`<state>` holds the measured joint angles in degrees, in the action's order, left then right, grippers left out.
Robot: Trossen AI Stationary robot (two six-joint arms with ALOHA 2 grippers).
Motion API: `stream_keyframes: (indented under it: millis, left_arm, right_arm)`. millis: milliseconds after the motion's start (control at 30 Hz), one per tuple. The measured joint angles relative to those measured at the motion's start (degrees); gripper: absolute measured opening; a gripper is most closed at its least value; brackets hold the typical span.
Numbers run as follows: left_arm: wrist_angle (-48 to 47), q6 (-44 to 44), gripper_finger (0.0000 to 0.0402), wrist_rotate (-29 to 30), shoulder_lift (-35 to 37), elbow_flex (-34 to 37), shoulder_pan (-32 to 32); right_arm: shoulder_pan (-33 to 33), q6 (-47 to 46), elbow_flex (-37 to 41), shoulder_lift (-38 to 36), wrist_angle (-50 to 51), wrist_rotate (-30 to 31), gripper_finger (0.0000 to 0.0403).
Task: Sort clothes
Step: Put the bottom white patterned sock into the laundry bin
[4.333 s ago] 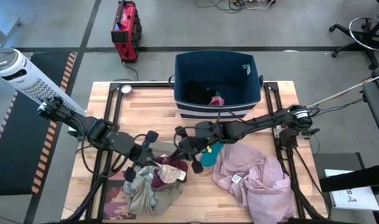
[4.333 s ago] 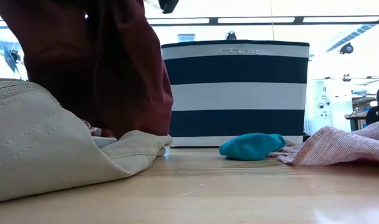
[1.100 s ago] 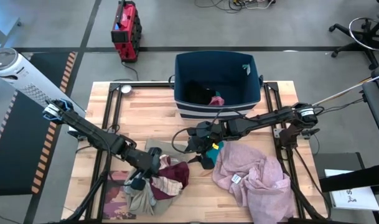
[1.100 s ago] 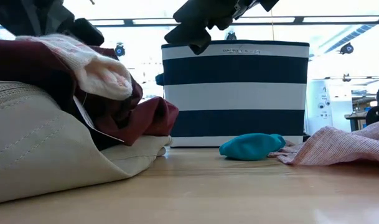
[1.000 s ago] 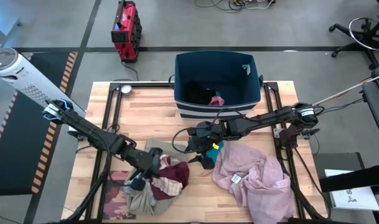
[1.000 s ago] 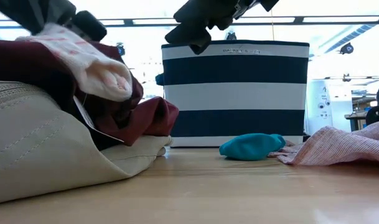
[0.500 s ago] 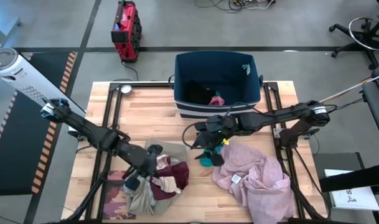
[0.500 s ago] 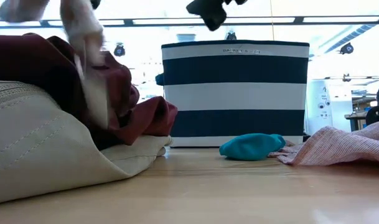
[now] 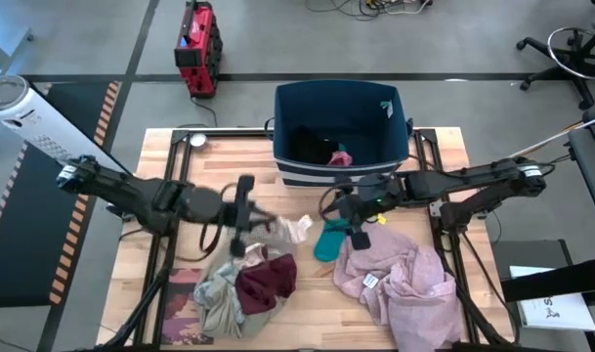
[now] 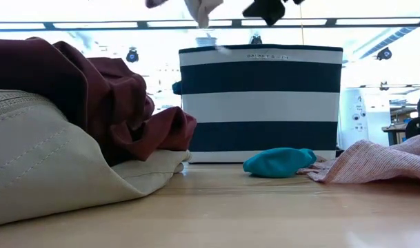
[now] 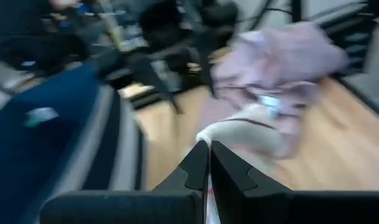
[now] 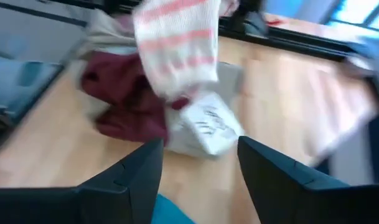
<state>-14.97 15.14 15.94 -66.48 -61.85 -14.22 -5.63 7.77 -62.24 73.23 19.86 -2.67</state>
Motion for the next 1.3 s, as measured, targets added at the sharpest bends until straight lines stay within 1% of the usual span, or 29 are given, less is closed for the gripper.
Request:
stream_keyframes:
  millis: [100, 233, 300, 333, 500, 633, 733, 900, 1000, 1167, 1300]
  left_arm:
    - [5.1, 0.9, 0.0, -8.1, 0.0, 0.0, 6.8]
    - [11.0, 1.0, 0.0, -20.3, -0.3, -0.2, 16.4]
    - [12.3, 1.1, 0.0, -23.6, -1.0, -1.4, 21.2]
    - [12.1, 1.1, 0.0, -24.6, -1.6, -2.0, 23.3]
    - [12.3, 1.9, 0.0, -29.3, -7.3, -9.0, 32.2]
    - [11.9, 1.5, 0.0, -35.3, -14.7, -17.0, 37.1]
    - [7.5, 0.6, 0.0, -37.4, -20.7, -24.0, 39.8]
    - [-3.4, 2.4, 0.0, -40.6, -30.2, -35.7, 42.5]
    - [-8.1, 4.6, 0.0, -40.9, -35.4, -41.9, 43.2]
    - [-13.1, 5.3, 0.0002, -41.0, -42.0, -50.2, 43.9]
    - [-17.3, 5.4, 0.0024, -40.7, -45.6, -55.5, 44.1]
  right_arm:
    - [0.0, 0.8, 4.9, -3.9, -3.3, 2.6, 0.0144]
    - [0.0, 0.9, 11.1, -8.2, -8.9, 2.9, 0.0059]
    - [0.0, 1.0, 13.5, -9.8, -12.1, 3.0, 0.0018]
    - [0.0, 1.2, 14.7, -10.5, -12.9, 3.1, 0.001]
    - [0.0, 0.9, 17.0, -12.0, -15.2, 4.4, 0.0015]
    - [0.0, 0.9, 17.2, -11.2, -16.4, 4.4, 0.0002]
    - [0.0, 0.9, 17.2, -10.9, -16.2, 4.4, 0.0003]
    - [0.0, 0.8, 17.2, -11.4, -15.6, 4.4, 0.0001]
    - [0.0, 0.8, 17.2, -12.1, -14.9, 4.4, 0.0]
    - [0.0, 0.1, 17.2, -13.7, -12.8, 5.7, 0.0]
    - [0.0, -0.5, 17.2, -15.2, -10.7, 5.8, 0.0]
